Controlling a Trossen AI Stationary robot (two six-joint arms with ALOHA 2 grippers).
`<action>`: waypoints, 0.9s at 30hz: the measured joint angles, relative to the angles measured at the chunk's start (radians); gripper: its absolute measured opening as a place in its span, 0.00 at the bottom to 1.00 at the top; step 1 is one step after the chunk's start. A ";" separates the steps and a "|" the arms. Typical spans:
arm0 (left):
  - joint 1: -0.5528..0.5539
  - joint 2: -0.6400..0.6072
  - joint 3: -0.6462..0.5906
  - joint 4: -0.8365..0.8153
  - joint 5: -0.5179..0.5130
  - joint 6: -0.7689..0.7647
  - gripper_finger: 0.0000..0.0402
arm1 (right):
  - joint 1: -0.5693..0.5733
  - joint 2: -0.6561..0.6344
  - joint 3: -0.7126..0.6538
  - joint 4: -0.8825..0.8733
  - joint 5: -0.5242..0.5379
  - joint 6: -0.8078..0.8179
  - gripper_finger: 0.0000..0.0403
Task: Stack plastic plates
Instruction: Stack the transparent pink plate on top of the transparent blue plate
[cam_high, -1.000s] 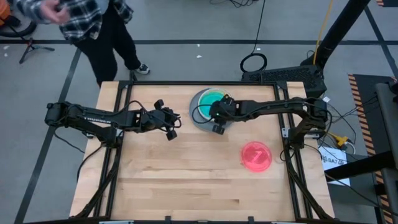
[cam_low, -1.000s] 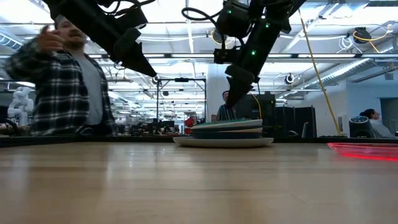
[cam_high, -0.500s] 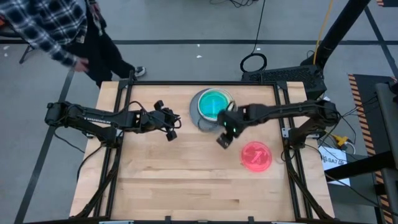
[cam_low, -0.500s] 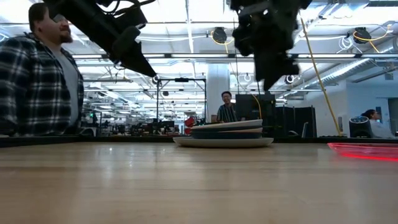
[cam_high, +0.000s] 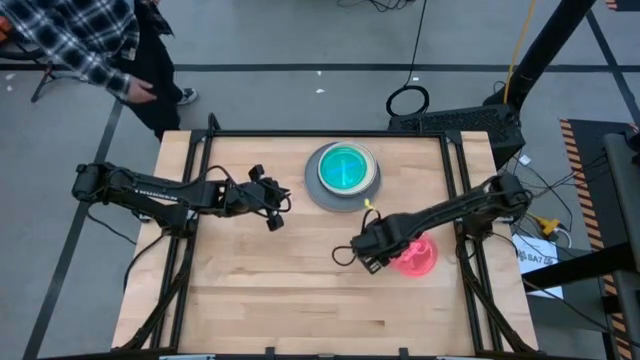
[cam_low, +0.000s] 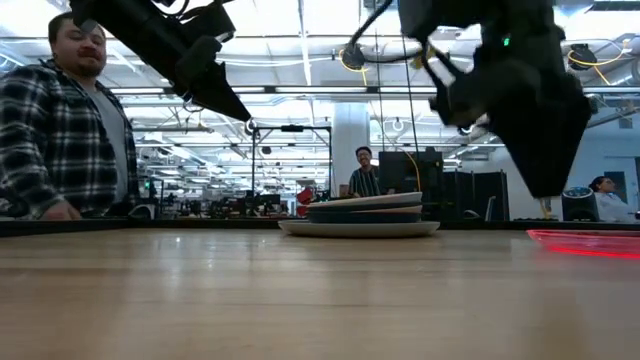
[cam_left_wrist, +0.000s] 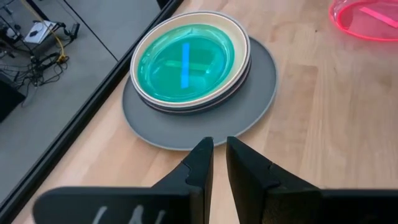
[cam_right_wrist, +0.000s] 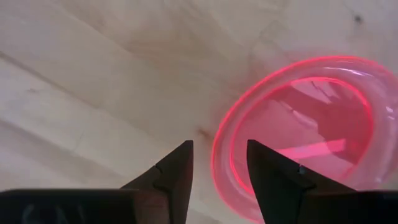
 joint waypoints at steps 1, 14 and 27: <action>0.000 0.000 0.000 0.001 0.000 0.003 0.13 | 0.004 0.022 0.000 0.008 -0.001 -0.003 0.35; 0.000 0.000 0.000 0.020 -0.016 0.018 0.13 | 0.006 0.186 0.004 0.014 -0.005 -0.083 0.29; 0.000 0.000 0.000 0.022 -0.021 0.019 0.13 | -0.001 0.071 0.108 -0.287 0.169 -0.113 0.03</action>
